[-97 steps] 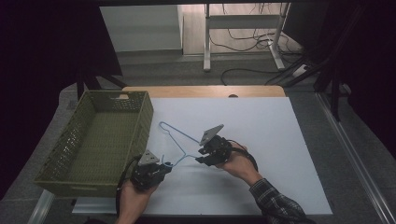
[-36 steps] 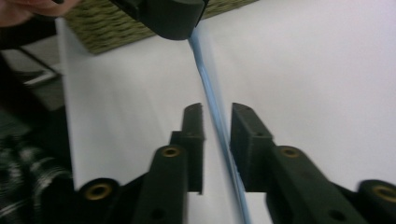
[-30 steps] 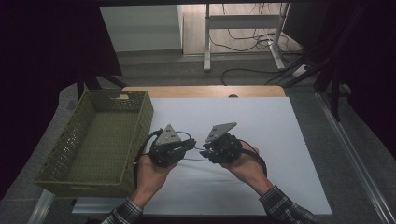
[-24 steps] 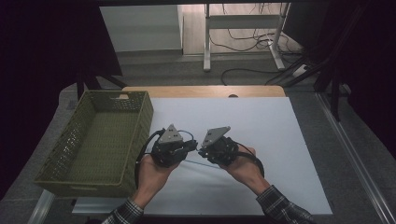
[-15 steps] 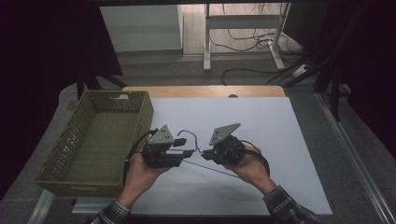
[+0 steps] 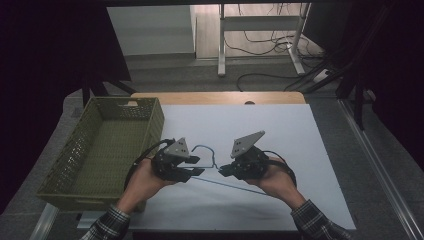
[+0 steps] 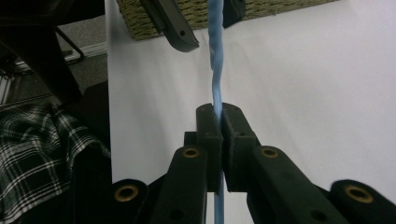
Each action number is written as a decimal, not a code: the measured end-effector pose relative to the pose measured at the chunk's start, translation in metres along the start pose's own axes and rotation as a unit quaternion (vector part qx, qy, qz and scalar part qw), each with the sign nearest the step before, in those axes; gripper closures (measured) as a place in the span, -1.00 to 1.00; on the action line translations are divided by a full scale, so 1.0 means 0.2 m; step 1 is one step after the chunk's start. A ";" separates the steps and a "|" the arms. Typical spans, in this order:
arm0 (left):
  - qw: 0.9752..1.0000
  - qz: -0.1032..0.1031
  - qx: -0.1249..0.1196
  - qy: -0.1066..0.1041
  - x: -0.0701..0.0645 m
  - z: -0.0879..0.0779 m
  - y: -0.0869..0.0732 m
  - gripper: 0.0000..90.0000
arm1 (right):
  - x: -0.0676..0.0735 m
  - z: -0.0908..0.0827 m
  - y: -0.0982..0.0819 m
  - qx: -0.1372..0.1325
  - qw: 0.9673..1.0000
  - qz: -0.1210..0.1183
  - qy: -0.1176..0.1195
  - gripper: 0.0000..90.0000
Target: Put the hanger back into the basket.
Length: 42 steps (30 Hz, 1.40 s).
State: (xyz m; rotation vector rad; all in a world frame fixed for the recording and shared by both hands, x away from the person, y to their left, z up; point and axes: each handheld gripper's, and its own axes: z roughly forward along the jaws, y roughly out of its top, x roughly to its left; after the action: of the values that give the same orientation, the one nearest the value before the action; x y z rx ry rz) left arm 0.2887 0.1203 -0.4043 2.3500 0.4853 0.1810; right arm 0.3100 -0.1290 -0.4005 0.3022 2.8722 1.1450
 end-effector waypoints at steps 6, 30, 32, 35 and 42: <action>0.999 0.027 0.030 -0.028 -0.01 0.04 0.06 0.58 | 0.00 -0.01 0.00 -0.005 1.000 -0.003 0.020 0.93; 0.999 -0.040 0.017 -0.033 0.02 -0.04 0.04 0.95 | -0.03 -0.10 -0.03 -0.034 0.998 0.007 -0.047 0.23; 0.998 -0.057 0.008 -0.026 0.03 -0.05 0.03 0.95 | -0.03 -0.14 -0.04 -0.043 0.997 0.014 -0.057 0.11; 0.997 -0.073 0.001 -0.018 0.05 -0.08 0.03 0.95 | -0.03 -0.18 -0.05 -0.051 0.996 0.019 -0.067 -0.05; 0.996 -0.092 -0.017 0.008 0.10 -0.18 0.02 0.95 | -0.02 -0.26 -0.11 -0.067 0.993 0.044 -0.087 -0.38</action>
State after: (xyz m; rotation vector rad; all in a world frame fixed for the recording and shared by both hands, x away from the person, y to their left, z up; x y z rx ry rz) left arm 0.2985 0.1480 -0.3747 2.2569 0.6980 0.1219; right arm 0.3052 -0.1799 -0.3781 0.5002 2.6417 1.2496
